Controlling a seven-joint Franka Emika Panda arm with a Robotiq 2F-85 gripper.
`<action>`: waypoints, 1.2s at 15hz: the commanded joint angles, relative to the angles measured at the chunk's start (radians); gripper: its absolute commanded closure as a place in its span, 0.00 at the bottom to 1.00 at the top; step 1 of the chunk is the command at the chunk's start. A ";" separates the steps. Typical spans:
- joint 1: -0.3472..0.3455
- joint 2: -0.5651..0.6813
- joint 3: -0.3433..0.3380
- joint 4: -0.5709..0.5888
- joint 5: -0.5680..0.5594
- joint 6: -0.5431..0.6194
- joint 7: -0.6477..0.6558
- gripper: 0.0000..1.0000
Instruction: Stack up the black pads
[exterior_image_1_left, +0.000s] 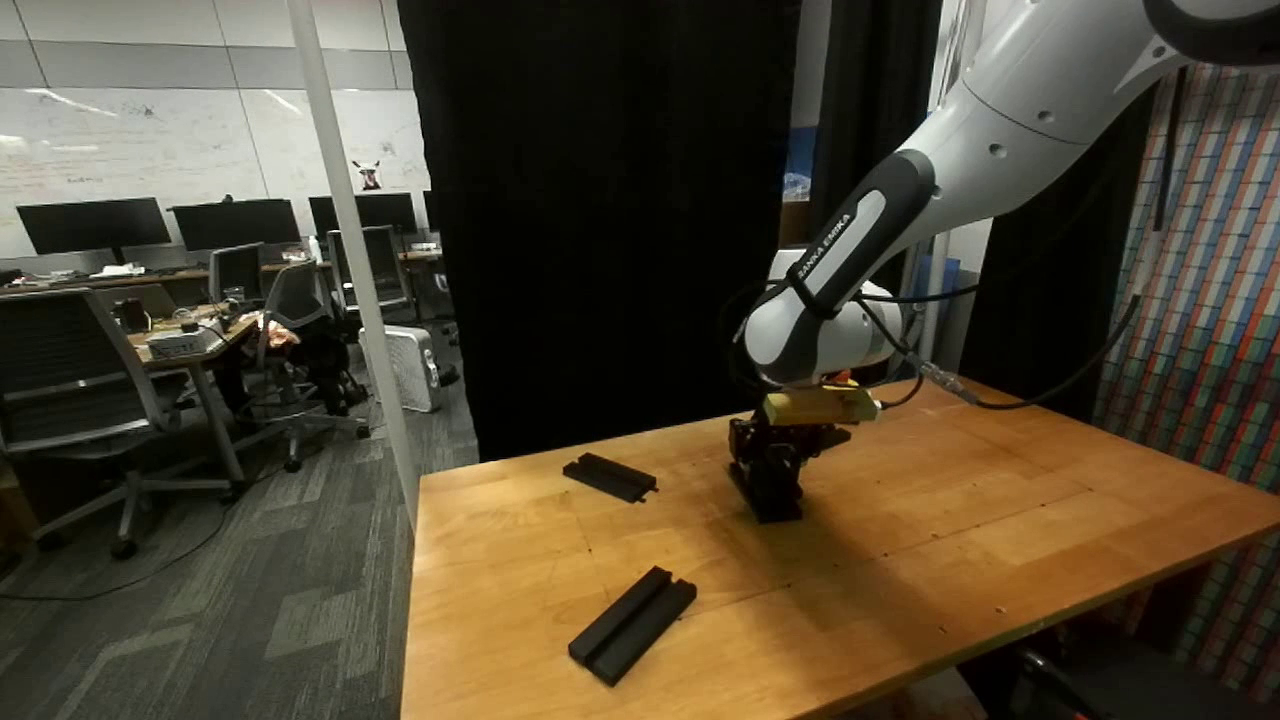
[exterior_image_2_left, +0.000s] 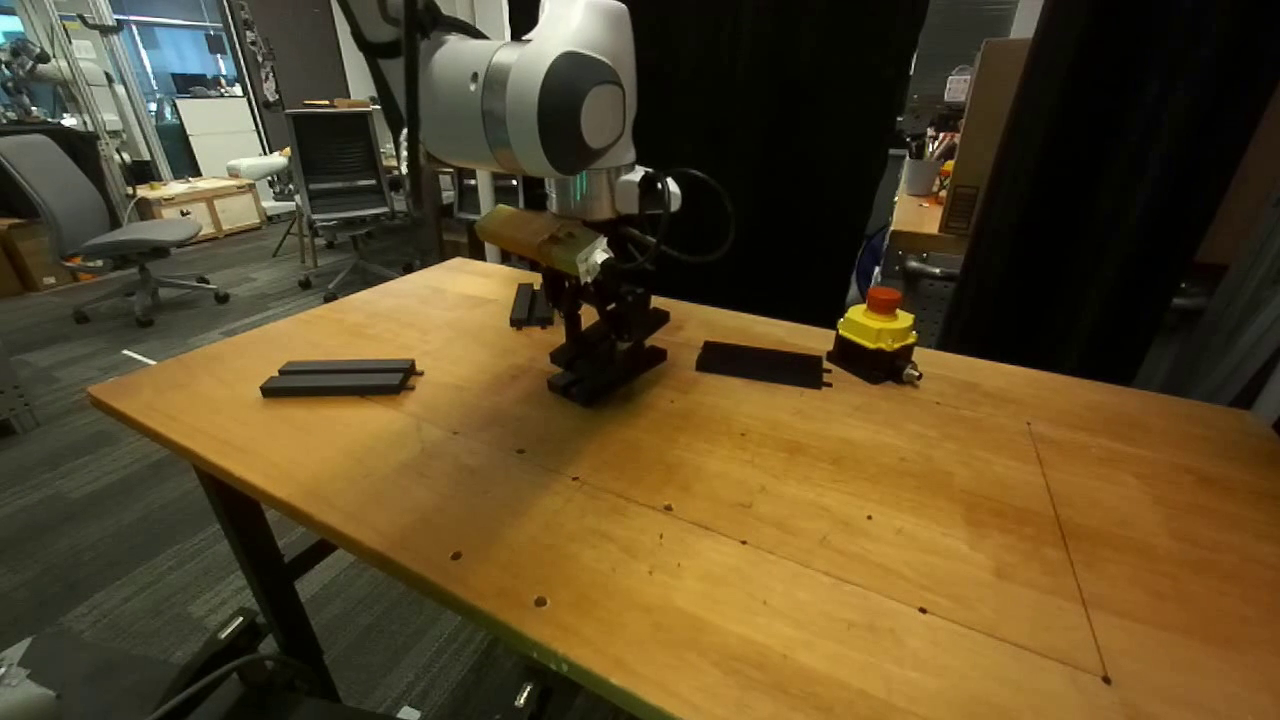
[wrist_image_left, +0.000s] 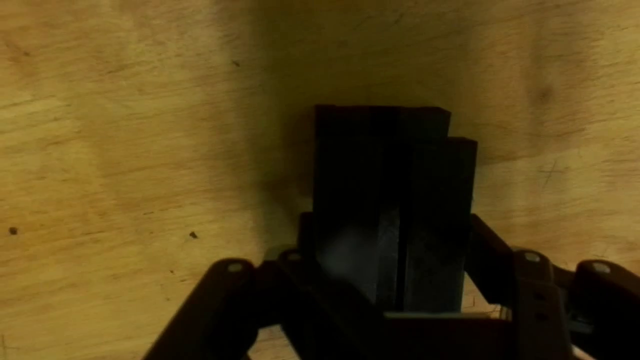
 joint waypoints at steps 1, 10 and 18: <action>0.008 0.006 -0.013 0.021 -0.018 -0.033 0.024 0.55; 0.008 0.033 -0.009 0.032 -0.007 -0.042 0.012 0.55; 0.016 0.049 -0.007 0.055 -0.007 -0.047 0.019 0.55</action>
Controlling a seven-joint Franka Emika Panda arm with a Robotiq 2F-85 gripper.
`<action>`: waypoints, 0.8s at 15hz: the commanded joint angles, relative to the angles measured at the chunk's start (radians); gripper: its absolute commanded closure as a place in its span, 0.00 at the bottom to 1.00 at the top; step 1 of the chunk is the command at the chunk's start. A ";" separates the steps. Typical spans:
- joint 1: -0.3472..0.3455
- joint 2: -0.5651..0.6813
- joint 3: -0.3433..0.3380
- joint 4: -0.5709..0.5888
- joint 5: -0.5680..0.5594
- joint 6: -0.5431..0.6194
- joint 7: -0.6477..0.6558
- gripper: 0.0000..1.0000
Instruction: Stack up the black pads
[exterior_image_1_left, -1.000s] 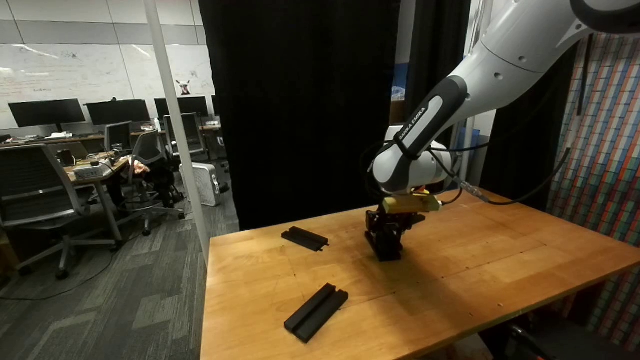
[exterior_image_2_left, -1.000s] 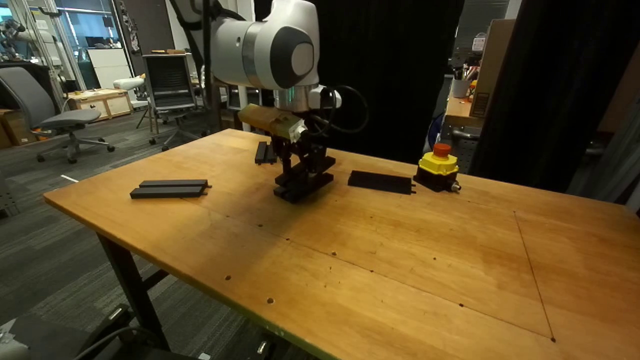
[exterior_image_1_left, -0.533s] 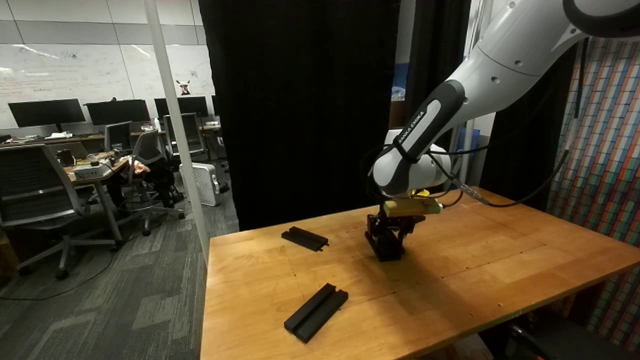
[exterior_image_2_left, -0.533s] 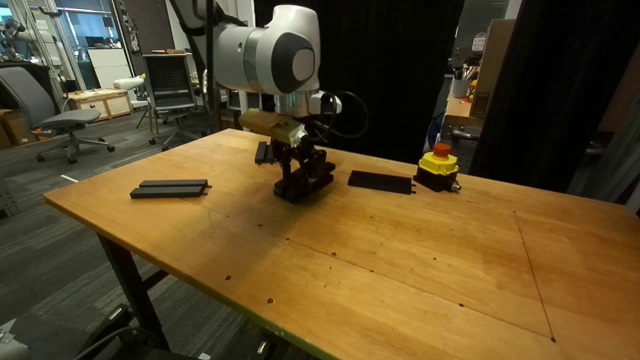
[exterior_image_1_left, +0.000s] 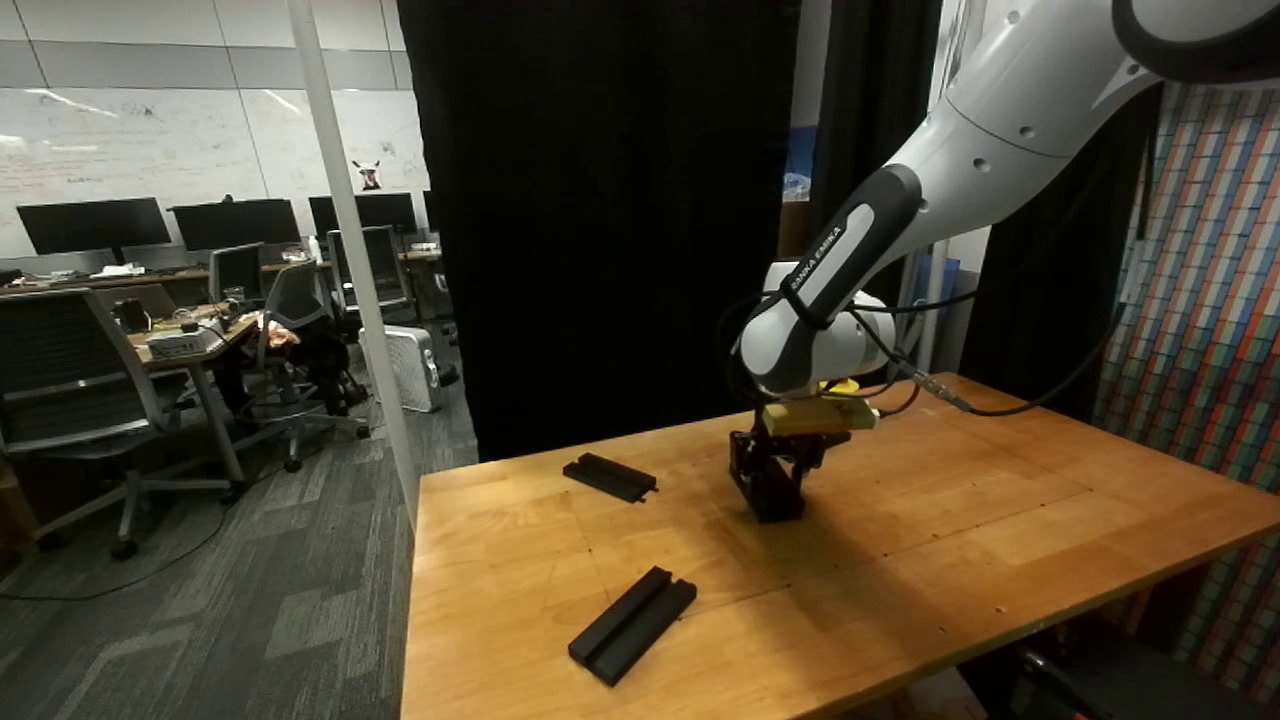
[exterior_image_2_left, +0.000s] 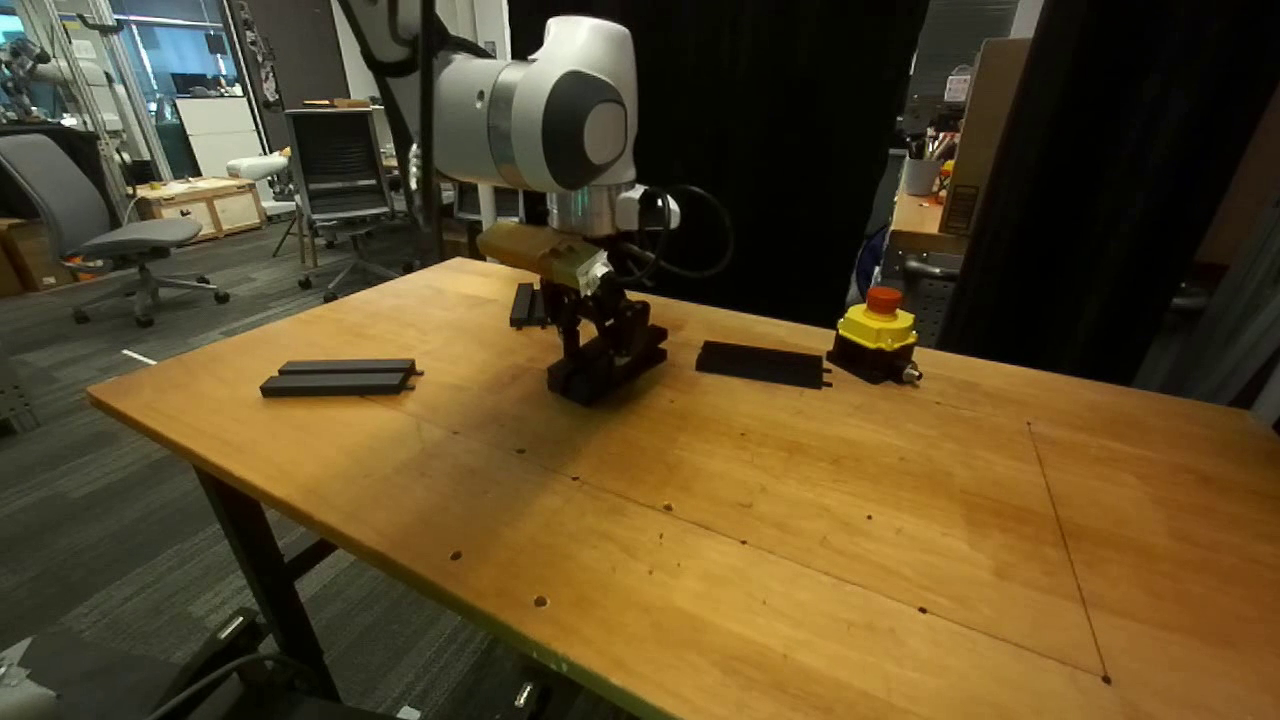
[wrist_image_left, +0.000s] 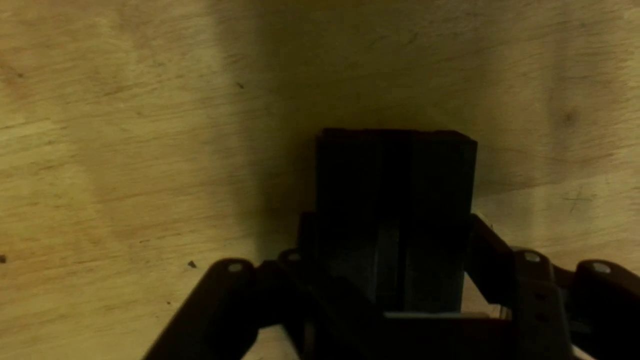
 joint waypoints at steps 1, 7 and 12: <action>0.011 0.012 -0.003 0.039 -0.007 -0.021 0.019 0.55; 0.013 0.023 -0.007 0.052 -0.009 -0.029 0.023 0.55; 0.015 0.023 -0.011 0.057 -0.013 -0.068 0.037 0.55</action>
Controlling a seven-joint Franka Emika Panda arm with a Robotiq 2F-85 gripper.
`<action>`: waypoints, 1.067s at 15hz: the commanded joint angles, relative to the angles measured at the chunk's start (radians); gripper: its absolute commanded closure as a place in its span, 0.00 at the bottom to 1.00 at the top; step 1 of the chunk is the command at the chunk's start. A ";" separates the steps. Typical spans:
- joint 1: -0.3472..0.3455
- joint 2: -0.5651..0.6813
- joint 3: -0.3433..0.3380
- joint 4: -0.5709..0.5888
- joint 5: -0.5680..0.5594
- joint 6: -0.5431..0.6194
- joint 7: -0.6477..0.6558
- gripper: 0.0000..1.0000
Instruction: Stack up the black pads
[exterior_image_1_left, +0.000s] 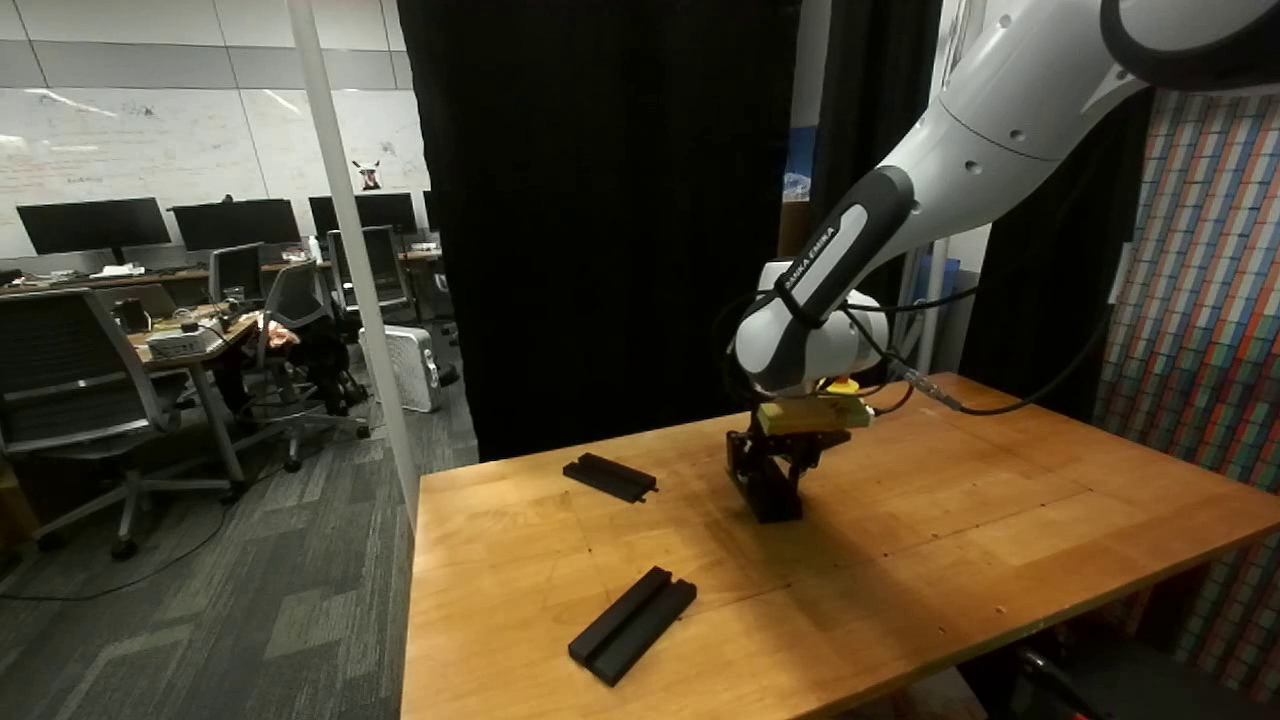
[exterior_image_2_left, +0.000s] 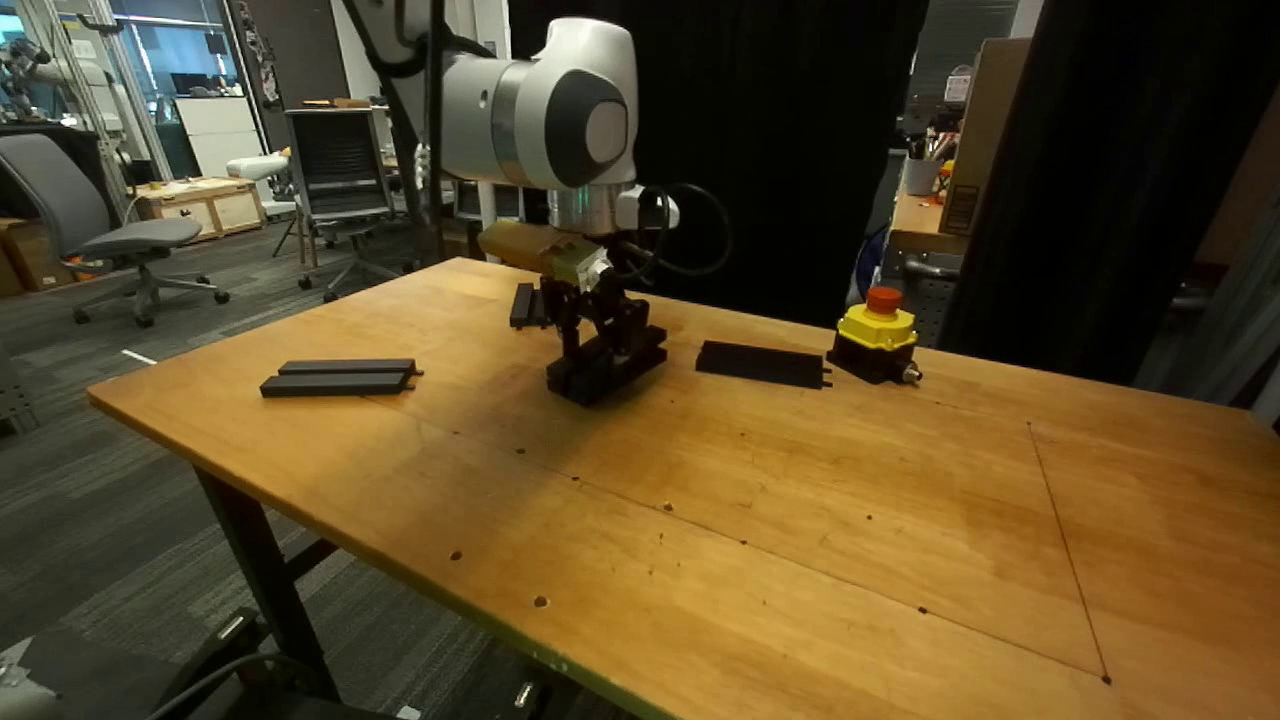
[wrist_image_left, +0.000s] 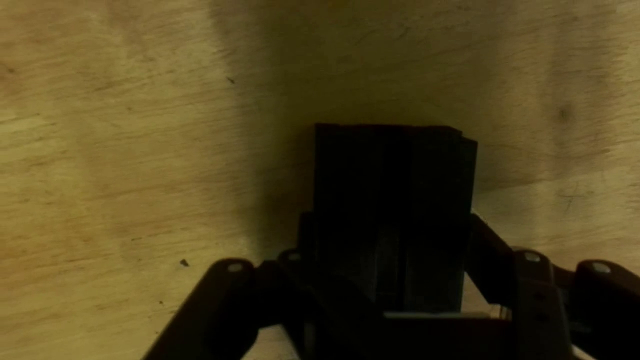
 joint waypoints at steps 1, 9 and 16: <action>0.009 0.006 -0.009 0.029 -0.012 -0.043 0.030 0.55; 0.005 0.013 -0.006 0.041 -0.003 -0.057 0.033 0.09; 0.009 -0.018 -0.025 0.055 -0.007 -0.110 0.091 0.00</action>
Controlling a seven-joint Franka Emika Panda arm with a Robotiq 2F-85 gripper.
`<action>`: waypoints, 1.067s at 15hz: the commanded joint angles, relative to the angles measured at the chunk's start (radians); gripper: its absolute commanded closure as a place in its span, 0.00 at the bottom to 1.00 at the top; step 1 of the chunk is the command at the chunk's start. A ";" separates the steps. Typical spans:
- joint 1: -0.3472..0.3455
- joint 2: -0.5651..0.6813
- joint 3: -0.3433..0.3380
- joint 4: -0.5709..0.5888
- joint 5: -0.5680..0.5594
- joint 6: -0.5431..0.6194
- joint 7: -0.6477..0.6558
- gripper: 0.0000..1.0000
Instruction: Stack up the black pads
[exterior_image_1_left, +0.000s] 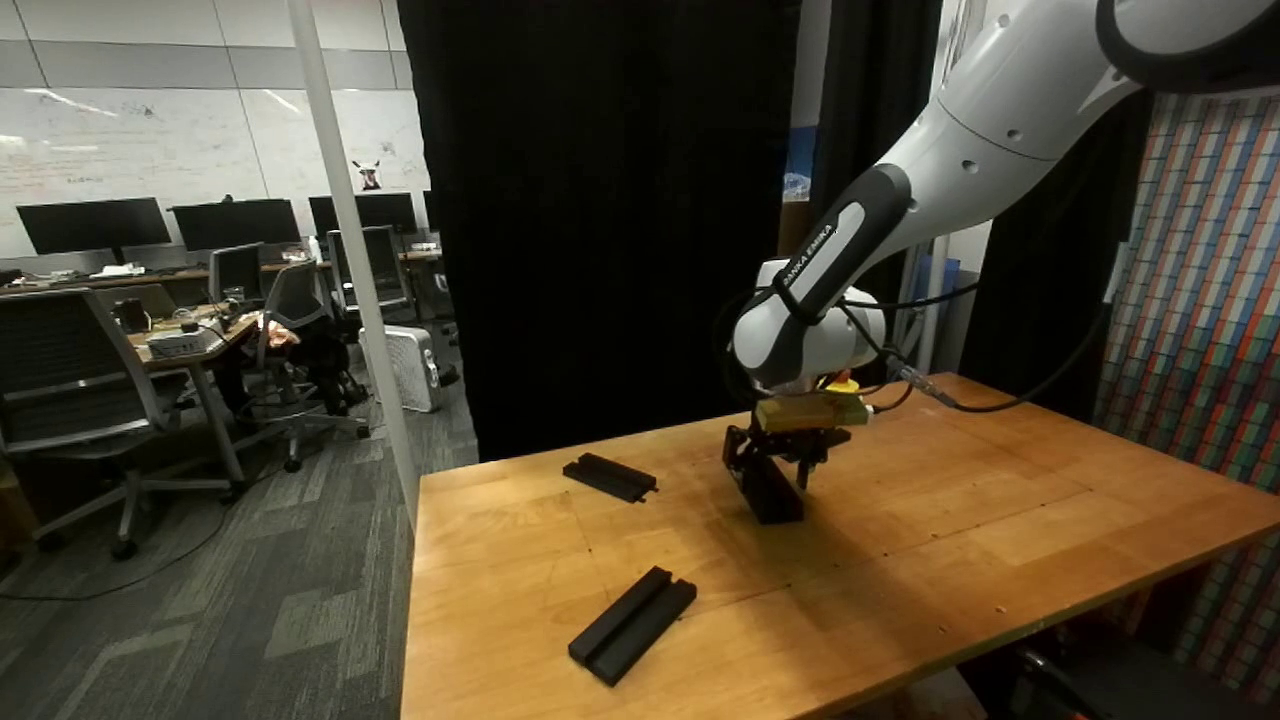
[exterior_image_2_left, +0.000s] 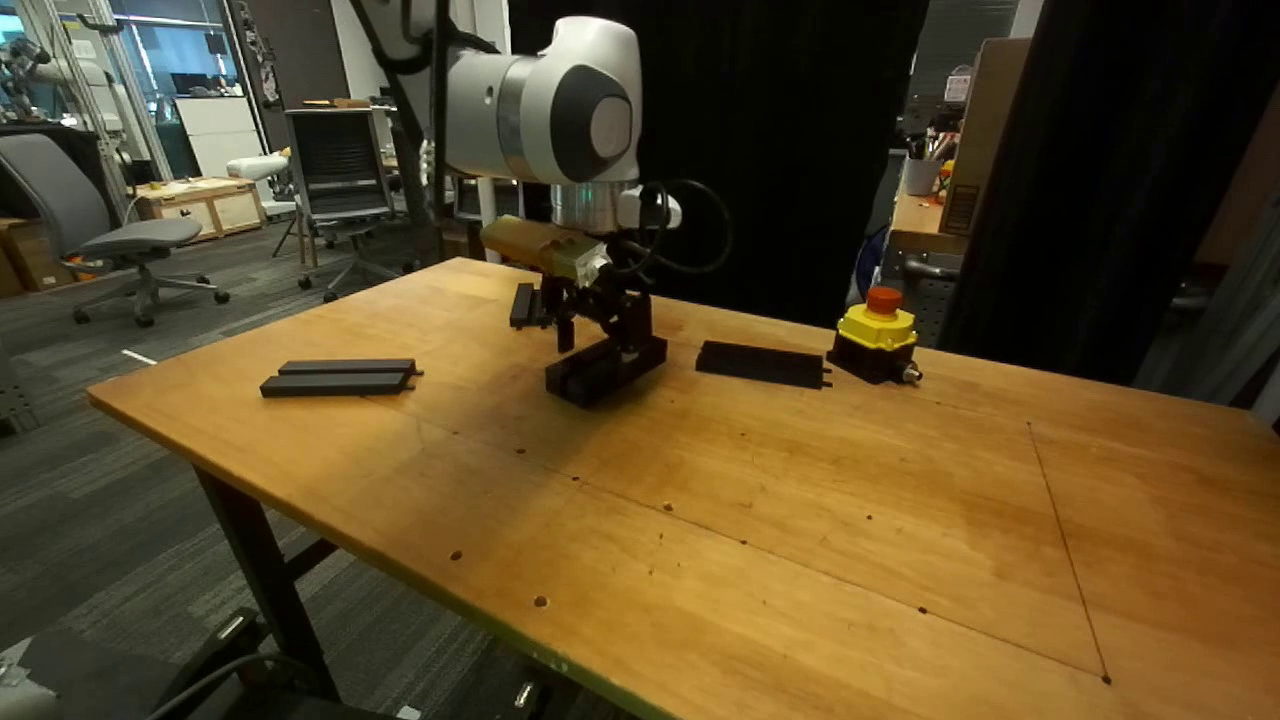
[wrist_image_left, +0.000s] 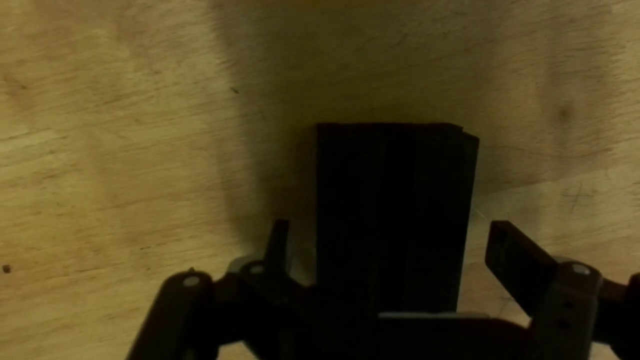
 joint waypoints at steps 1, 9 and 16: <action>0.009 -0.033 -0.025 0.043 -0.003 -0.080 0.090 0.00; -0.002 -0.009 -0.106 0.218 -0.008 -0.170 0.463 0.00; -0.027 0.090 -0.131 0.290 0.042 -0.215 0.769 0.00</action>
